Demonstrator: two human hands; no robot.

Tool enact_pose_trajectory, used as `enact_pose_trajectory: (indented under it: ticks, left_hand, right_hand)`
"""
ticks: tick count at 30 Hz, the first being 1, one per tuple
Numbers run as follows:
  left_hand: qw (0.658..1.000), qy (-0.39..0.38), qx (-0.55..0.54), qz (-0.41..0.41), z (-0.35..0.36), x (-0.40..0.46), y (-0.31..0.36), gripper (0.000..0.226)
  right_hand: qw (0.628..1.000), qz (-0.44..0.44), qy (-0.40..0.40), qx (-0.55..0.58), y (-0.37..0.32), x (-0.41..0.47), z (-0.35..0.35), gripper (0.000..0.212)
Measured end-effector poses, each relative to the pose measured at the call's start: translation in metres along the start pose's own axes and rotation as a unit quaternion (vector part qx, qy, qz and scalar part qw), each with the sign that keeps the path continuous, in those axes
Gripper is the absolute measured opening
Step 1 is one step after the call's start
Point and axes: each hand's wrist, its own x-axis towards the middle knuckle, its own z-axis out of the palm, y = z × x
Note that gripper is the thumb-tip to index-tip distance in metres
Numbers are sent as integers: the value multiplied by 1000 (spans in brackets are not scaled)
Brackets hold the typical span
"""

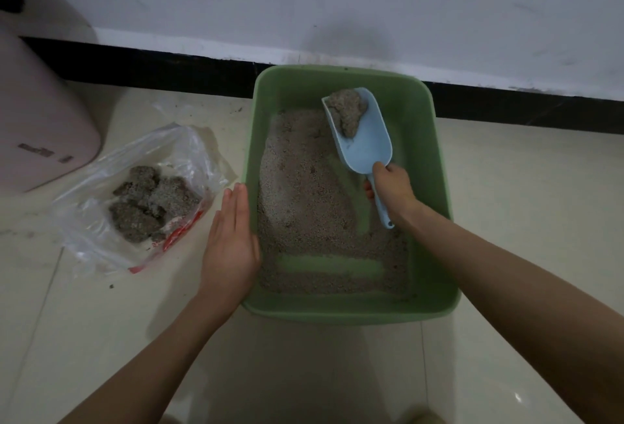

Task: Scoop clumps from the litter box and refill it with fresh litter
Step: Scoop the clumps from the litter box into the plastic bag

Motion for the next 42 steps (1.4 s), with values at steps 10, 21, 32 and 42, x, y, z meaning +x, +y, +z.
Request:
enact_pose_trajectory:
  ticks: [10,21,32,42]
  left_hand:
    - [1000,-14,-22,-9,-5,-1,1,70]
    - [999,-22,-22,-13,-6,-1,3,69]
    - [999,-24,-20,-22,-5,0,2,70]
    - [999,-24,-20,-24,-4,-1,2,71]
  right_hand:
    - [924,-181,75,-327,-16,-12,-15,24]
    - [776,-230,17,-587,-51,-39,-17,32]
    - [736,-265,-30,-623,-74,-59,26,35]
    - [708,-287,-20,-645,-93,-73,30,36]
